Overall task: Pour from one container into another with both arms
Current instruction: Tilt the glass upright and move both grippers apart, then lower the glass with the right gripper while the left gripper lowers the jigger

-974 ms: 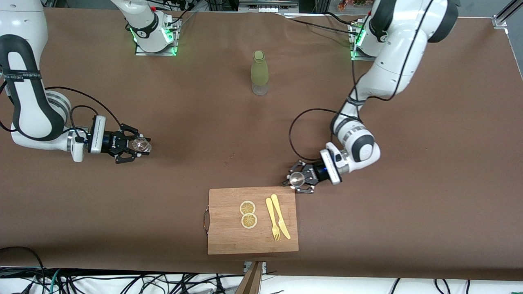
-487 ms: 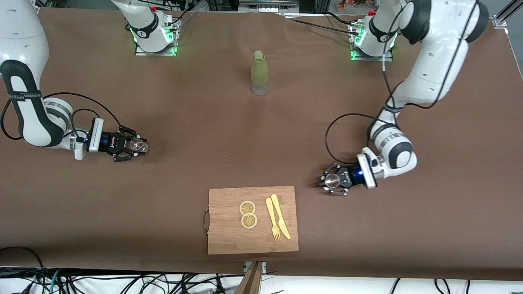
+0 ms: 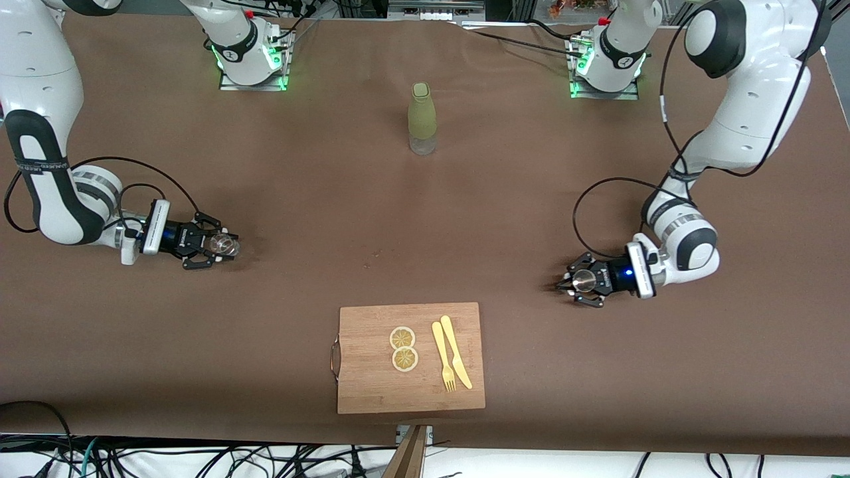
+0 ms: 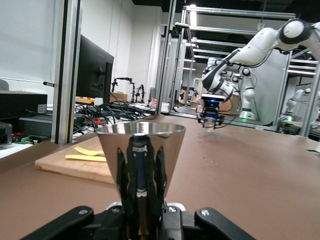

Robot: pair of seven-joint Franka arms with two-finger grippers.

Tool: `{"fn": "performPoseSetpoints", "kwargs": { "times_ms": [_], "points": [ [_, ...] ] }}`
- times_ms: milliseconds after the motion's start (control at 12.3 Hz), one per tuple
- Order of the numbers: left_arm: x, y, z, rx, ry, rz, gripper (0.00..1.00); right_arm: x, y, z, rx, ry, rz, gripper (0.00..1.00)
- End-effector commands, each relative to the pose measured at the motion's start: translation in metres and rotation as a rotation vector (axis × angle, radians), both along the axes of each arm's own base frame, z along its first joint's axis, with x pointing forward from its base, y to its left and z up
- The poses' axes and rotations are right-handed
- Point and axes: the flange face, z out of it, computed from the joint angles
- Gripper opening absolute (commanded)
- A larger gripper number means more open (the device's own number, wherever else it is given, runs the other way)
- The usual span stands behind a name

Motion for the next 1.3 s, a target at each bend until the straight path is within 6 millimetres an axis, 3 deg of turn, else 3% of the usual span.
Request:
{"fn": "performPoseSetpoints", "kwargs": {
  "times_ms": [0,325,730,811,893,974,1217],
  "points": [
    [-0.012,0.039,0.008,-0.008,0.018,-0.034,0.0,0.005,-0.011,-0.008,-0.006,-0.011,-0.027,0.37],
    [-0.032,0.094,0.001,0.015,0.039,-0.074,0.0,0.007,-0.016,-0.017,-0.031,-0.01,-0.041,0.38],
    [-0.047,0.131,-0.005,0.046,0.054,-0.091,0.0,0.006,-0.013,-0.027,-0.043,0.001,-0.043,0.41],
    [-0.049,0.135,-0.007,0.057,0.056,-0.101,0.0,0.006,-0.013,-0.026,-0.048,-0.001,-0.045,0.5],
    [-0.052,0.137,-0.01,0.055,0.057,-0.103,0.0,0.007,-0.012,-0.026,-0.048,0.006,-0.049,0.82],
    [-0.055,0.14,-0.013,0.049,0.061,-0.106,0.0,0.006,-0.012,-0.027,-0.05,0.008,-0.048,1.0],
    [-0.059,0.14,-0.02,0.049,0.035,-0.117,0.0,0.006,-0.015,-0.024,-0.054,0.011,-0.053,1.0]
  ]
}}
